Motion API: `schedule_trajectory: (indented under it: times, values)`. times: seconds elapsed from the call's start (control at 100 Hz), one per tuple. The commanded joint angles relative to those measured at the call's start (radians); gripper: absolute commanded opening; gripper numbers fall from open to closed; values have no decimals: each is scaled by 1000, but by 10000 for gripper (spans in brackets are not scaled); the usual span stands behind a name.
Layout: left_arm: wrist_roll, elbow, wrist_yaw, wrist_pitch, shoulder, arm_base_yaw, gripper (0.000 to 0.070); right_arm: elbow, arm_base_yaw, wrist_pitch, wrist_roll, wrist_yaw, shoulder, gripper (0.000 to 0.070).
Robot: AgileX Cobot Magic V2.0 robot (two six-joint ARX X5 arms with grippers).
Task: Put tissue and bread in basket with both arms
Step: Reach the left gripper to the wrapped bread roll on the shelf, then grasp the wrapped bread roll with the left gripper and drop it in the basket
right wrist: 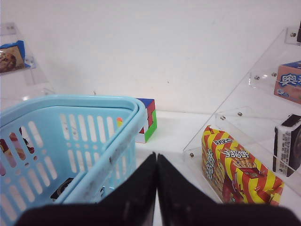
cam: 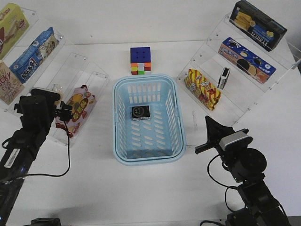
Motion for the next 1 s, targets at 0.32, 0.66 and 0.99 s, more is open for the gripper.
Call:
schedule_trajectory:
  times: [0.32,0.66,0.99]
  values:
    - [15,32,-24,25,62,-2,0,12,5,1,14,-1,2,0]
    - [-197,170,384,39,-89,-138,0,12,5,1,19,-1,2,0]
    - [-354,170,748,68,-27,-395,107,12,5,-1,21,-1,2,0]
